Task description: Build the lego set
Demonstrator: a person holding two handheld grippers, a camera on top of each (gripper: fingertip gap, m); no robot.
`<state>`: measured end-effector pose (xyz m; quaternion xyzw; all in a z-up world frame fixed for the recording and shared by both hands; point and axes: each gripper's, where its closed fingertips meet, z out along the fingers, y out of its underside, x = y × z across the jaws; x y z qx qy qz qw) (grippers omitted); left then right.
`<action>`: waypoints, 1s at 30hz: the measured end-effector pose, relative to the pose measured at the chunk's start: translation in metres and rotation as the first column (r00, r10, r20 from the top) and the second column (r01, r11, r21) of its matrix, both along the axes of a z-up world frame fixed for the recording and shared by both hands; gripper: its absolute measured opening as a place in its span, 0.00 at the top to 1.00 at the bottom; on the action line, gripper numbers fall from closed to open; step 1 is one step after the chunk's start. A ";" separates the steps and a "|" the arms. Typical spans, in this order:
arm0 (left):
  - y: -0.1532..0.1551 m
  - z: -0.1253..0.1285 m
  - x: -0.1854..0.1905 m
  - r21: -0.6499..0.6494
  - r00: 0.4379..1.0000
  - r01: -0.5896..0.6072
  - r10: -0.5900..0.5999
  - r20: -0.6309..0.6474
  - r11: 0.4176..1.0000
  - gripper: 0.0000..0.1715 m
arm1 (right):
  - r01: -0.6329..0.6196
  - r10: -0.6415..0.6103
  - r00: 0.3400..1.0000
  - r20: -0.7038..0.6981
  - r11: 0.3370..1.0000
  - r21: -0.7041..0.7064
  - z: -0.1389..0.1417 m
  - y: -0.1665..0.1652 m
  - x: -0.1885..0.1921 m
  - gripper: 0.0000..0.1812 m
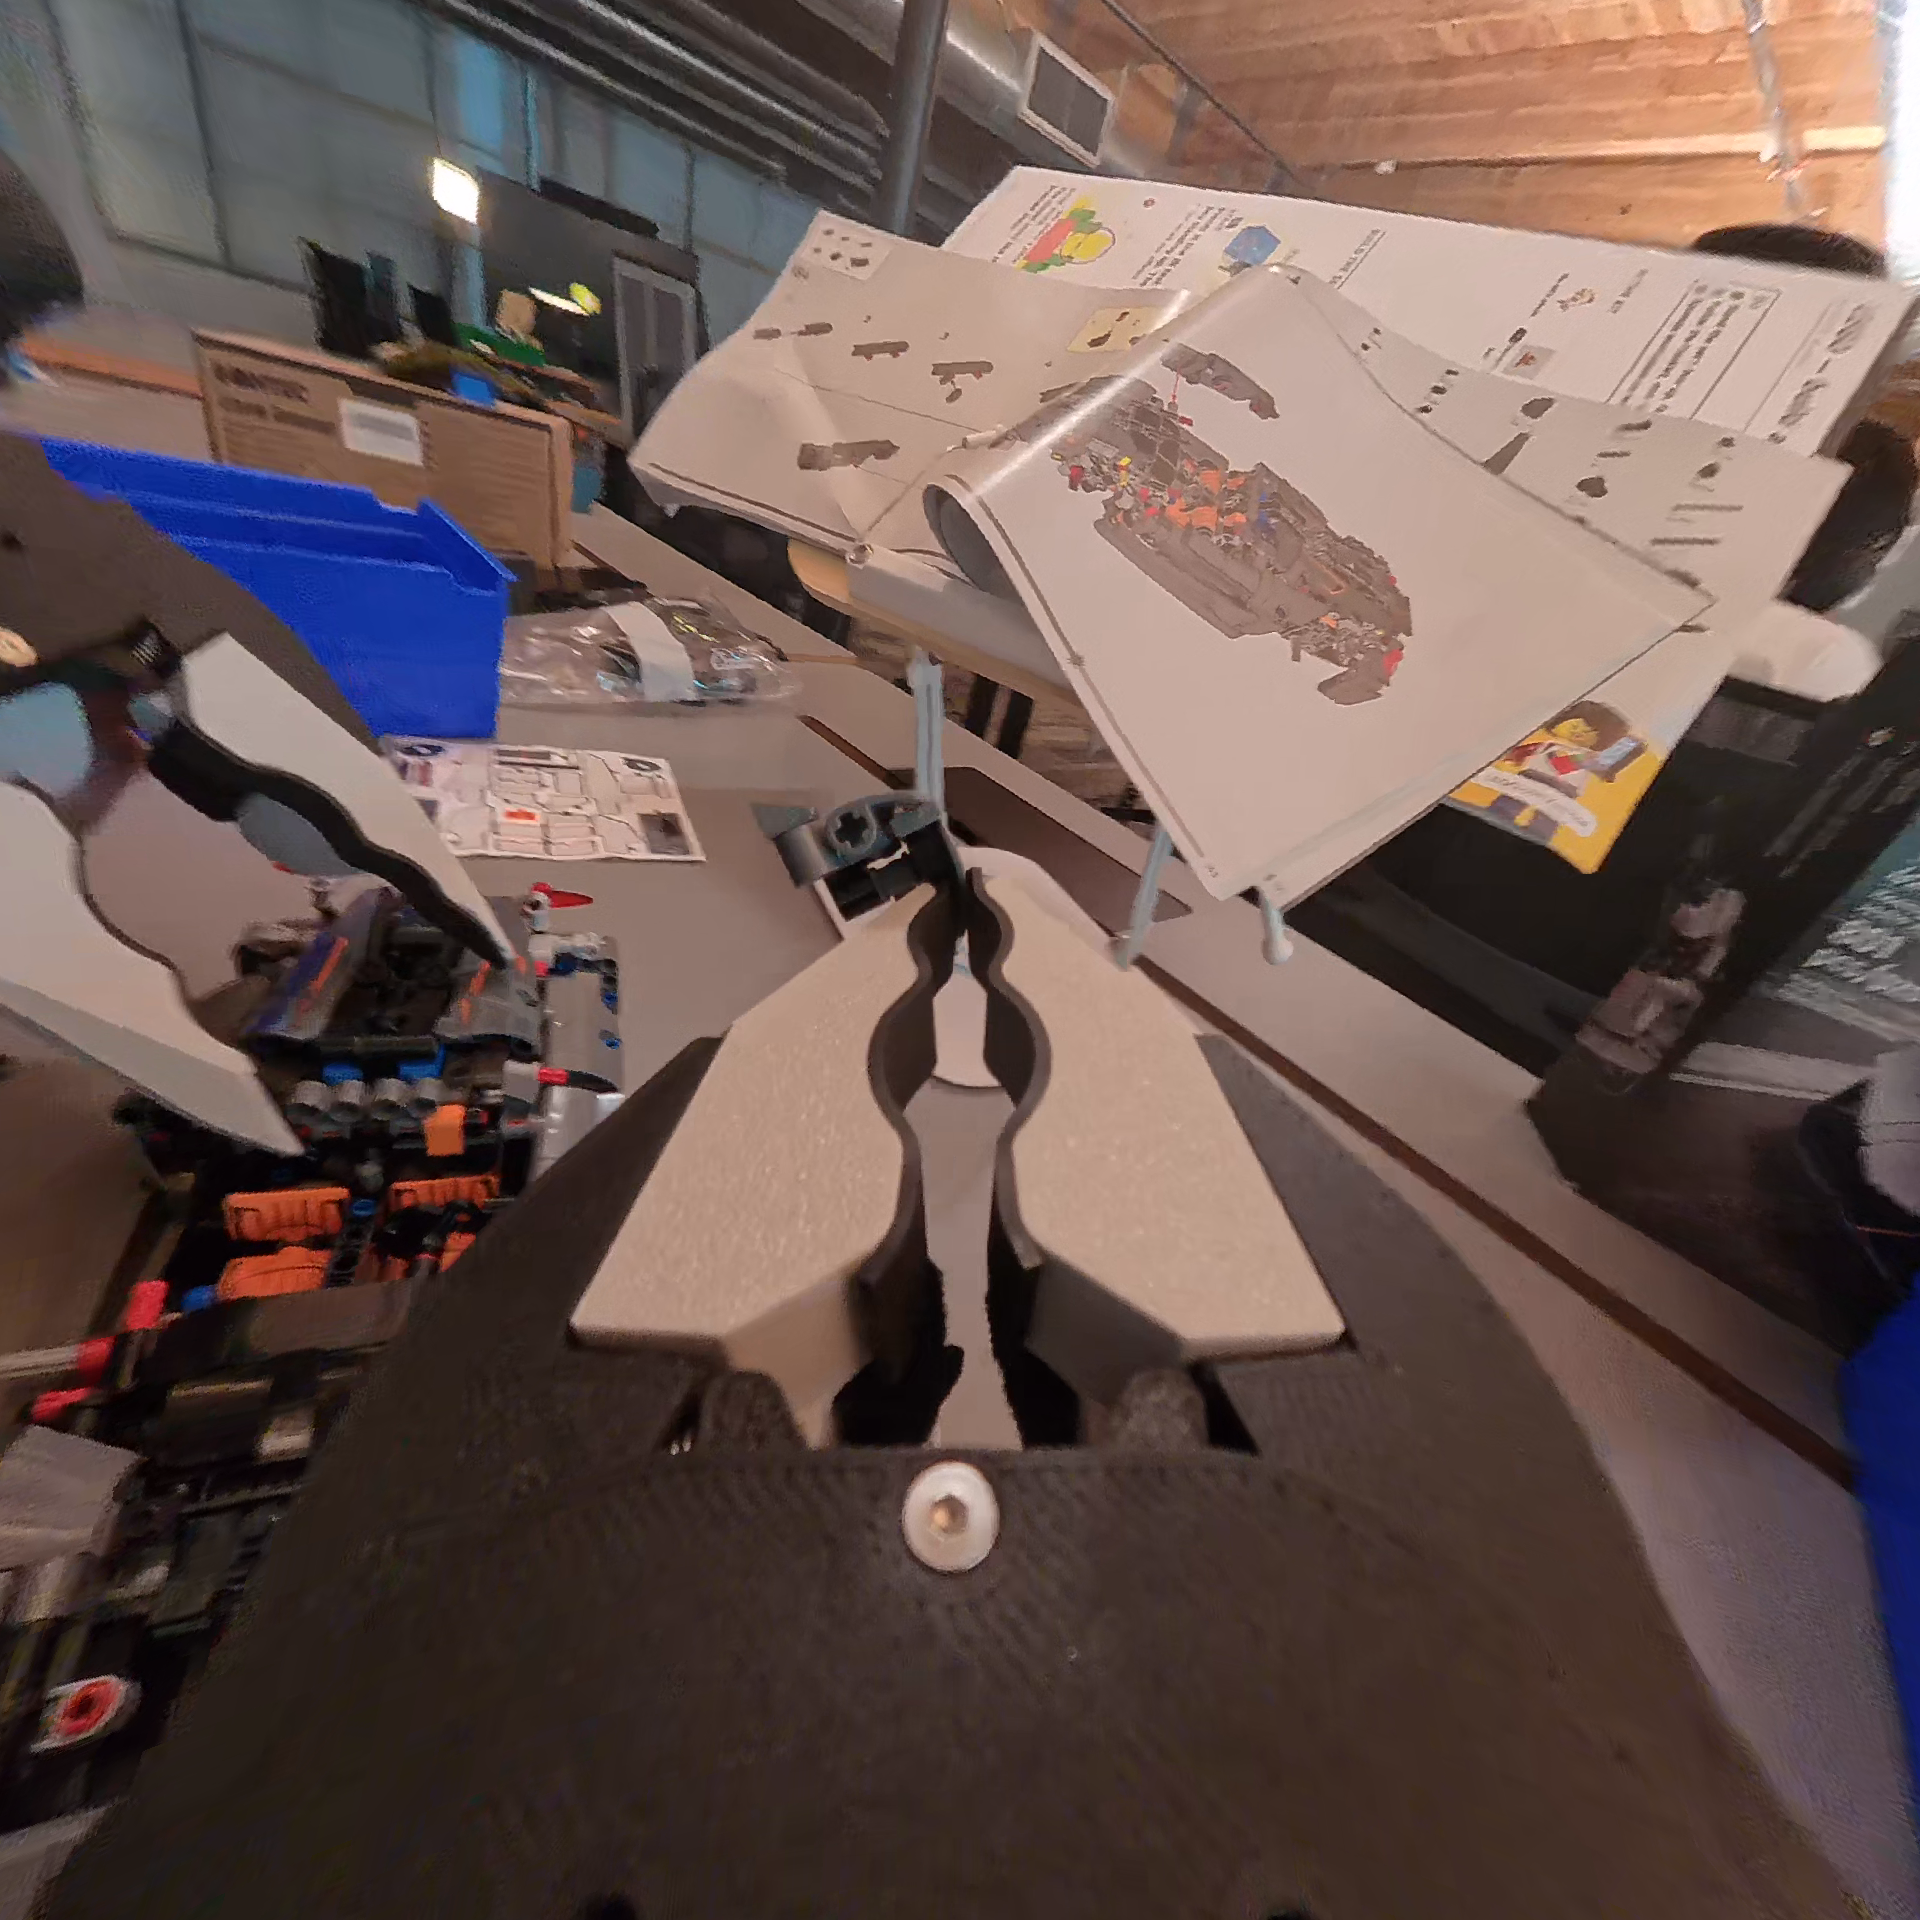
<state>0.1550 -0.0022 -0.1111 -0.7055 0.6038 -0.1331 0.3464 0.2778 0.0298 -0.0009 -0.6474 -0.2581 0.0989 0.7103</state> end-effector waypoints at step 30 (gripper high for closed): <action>0.002 -0.007 -0.025 0.061 0.981 0.162 -0.167 0.097 0.985 0.60 | -0.776 0.374 0.525 -0.764 0.580 -0.248 -0.036 -0.025 -0.046 1.00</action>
